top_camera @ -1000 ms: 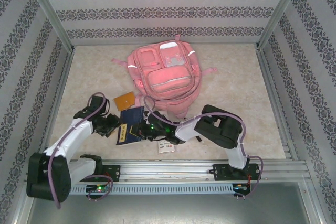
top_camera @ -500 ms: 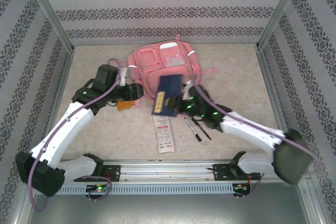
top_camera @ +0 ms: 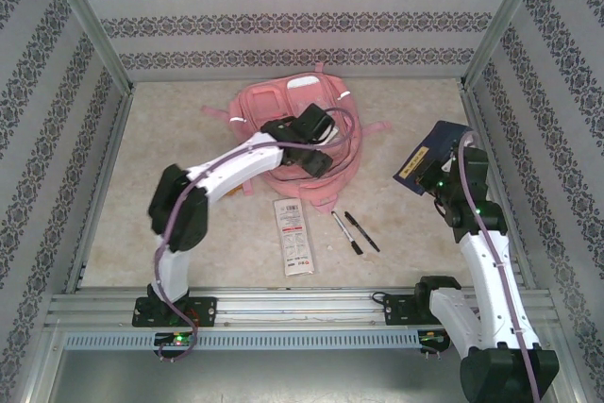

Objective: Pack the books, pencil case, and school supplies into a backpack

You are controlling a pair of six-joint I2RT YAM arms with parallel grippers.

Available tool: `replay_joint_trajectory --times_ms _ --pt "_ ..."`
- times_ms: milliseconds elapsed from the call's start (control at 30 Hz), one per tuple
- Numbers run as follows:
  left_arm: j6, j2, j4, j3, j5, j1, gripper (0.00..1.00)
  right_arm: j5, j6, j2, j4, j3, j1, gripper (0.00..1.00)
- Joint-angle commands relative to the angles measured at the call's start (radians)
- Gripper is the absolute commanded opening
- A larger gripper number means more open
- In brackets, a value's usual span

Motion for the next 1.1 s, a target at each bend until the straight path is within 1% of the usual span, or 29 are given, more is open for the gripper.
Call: replay_joint_trajectory --times_ms 0,167,267,300,367,433,500,600,733,800,867,933,1000,1067 --pt "0.06 0.12 -0.12 0.143 -0.16 0.01 0.71 -0.058 -0.056 0.006 -0.012 0.038 -0.004 0.01" --pt "0.034 0.322 -0.236 0.358 -0.14 0.051 0.72 -0.074 -0.069 0.015 -0.004 0.04 -0.004 0.02" --pt "0.036 0.406 -0.292 0.459 -0.136 0.062 0.7 -0.094 -0.068 0.024 -0.004 0.042 -0.004 0.02" --pt "0.041 0.42 -0.302 0.481 -0.134 0.061 0.65 -0.107 -0.061 0.025 0.0 0.038 -0.004 0.02" --pt "0.052 0.429 -0.313 0.518 -0.129 0.065 0.38 -0.174 -0.048 0.031 0.02 0.025 -0.004 0.02" --pt "0.072 0.421 -0.371 0.602 -0.091 0.071 0.0 -0.298 -0.053 0.053 0.037 0.024 -0.003 0.02" --pt "0.081 0.386 -0.405 0.669 -0.081 0.072 0.0 -0.404 -0.047 0.071 0.046 0.022 -0.001 0.02" --pt "0.116 0.272 -0.343 0.671 -0.098 0.072 0.0 -0.542 -0.013 0.077 0.095 -0.007 0.021 0.02" --pt "0.149 0.158 -0.263 0.682 -0.131 0.072 0.0 -0.656 0.025 0.077 0.133 -0.028 0.103 0.03" --pt "0.134 0.127 -0.253 0.707 -0.15 0.074 0.0 -0.691 0.092 0.082 0.2 -0.052 0.136 0.03" --pt "0.108 0.104 -0.253 0.731 -0.135 0.075 0.0 -0.693 0.215 0.101 0.319 -0.089 0.178 0.03" --pt "0.072 0.082 -0.248 0.742 -0.077 0.075 0.0 -0.684 0.363 0.148 0.514 -0.129 0.245 0.03" --pt "0.033 0.063 -0.235 0.743 0.005 0.075 0.0 -0.652 0.486 0.24 0.68 -0.137 0.318 0.03" --pt "0.023 0.054 -0.221 0.742 0.065 0.075 0.0 -0.642 0.553 0.355 0.761 -0.101 0.362 0.02"
